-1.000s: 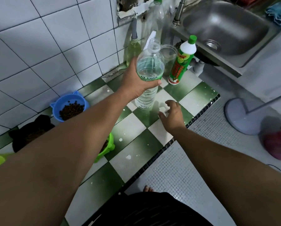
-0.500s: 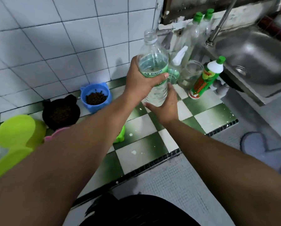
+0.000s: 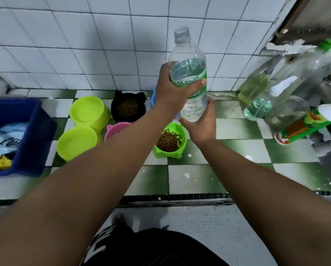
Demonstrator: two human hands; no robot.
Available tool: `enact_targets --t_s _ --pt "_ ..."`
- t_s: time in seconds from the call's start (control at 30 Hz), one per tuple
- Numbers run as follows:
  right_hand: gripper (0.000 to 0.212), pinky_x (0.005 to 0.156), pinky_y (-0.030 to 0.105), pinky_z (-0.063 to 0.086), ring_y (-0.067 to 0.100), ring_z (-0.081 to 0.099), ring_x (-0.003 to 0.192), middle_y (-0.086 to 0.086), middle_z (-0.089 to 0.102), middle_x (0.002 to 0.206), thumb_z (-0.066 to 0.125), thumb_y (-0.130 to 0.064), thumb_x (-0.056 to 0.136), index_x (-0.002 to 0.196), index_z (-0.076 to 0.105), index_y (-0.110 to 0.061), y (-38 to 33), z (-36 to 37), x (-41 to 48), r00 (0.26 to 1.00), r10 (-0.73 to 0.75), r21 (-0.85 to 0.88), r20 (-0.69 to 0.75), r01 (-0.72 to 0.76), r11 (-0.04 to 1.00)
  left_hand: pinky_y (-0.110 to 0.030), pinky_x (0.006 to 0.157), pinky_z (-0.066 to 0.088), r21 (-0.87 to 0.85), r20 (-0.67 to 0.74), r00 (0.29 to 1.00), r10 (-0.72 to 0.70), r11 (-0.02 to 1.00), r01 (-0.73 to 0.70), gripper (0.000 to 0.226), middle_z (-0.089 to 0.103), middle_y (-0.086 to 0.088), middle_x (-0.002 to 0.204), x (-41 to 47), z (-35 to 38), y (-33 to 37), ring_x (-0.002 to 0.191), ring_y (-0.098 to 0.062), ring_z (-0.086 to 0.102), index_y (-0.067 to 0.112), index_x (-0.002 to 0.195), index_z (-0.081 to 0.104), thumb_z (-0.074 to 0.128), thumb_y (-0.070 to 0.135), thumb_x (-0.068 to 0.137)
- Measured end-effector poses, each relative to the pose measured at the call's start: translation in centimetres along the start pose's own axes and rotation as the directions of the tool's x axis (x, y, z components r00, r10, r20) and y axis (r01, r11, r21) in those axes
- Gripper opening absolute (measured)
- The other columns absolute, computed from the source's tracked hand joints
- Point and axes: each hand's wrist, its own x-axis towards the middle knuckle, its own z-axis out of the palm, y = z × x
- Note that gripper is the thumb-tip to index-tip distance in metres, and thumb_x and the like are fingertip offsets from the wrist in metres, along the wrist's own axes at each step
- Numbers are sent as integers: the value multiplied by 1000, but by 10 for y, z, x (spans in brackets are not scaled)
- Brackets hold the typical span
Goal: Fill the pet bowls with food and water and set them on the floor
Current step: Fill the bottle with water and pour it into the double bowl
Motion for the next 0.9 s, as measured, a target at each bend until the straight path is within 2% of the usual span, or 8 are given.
enact_targets --t_s 0.07,0.17,0.27,0.37,0.43,0.5,0.63,0.9 --pt "80 93 44 54 17 64 109 -3 64 117 87 -39 53 122 48 -26 -6 15 -1 998 -24 -40 50 26 999 -32 88 60 -51 -42 998 -37 998 35 73 68 -3 111 2 -22 -5 96 -10 70 9 123 52 96 18 65" --pt "82 87 48 54 23 63 106 -2 62 115 84 -43 53 125 47 -27 -9 33 1 993 -50 -147 110 66 987 -42 93 60 -138 -80 993 -87 988 75 72 68 -5 113 4 -49 -9 101 -17 70 11 123 50 94 13 67" --pt "80 85 49 54 25 63 105 -3 63 114 81 -47 54 124 46 -29 -18 49 -1 982 -101 -206 162 134 969 -48 95 59 -197 -119 985 -127 975 102 78 69 -11 119 8 -74 -17 108 -25 71 13 124 51 96 24 61" --pt "79 90 47 51 27 58 110 0 61 120 81 -41 60 129 46 -28 -29 57 -7 970 -149 -293 193 202 934 -56 92 59 -249 -118 972 -202 954 168 89 71 -16 119 13 -94 -29 108 -33 72 13 124 54 101 35 53" --pt "82 93 44 46 29 53 114 2 58 126 84 -37 64 134 44 -25 -31 63 -7 954 -191 -363 229 266 893 -57 91 59 -268 -127 954 -272 935 231 92 72 -12 119 13 -110 -32 107 -31 73 16 125 55 101 42 50" --pt "80 93 45 42 30 52 115 3 57 127 85 -37 66 134 44 -24 -33 71 -6 946 -209 -414 249 300 860 -56 89 60 -289 -127 932 -340 911 293 88 71 -7 123 12 -125 -31 110 -27 72 20 128 53 98 40 55" --pt "89 102 49 36 30 48 125 6 50 137 86 -35 67 141 38 -25 -28 82 -1 935 -204 -524 290 334 784 -56 86 60 -375 -68 877 -476 826 420 65 65 -8 128 13 -145 -41 111 -28 71 18 129 49 88 29 79" --pt "90 102 48 33 31 49 122 9 51 137 87 -29 64 142 41 -24 -31 94 5 906 -224 -633 358 412 655 -60 74 62 -439 -49 806 -590 737 513 81 70 -14 120 24 -167 -58 99 -31 74 14 131 52 92 47 69"
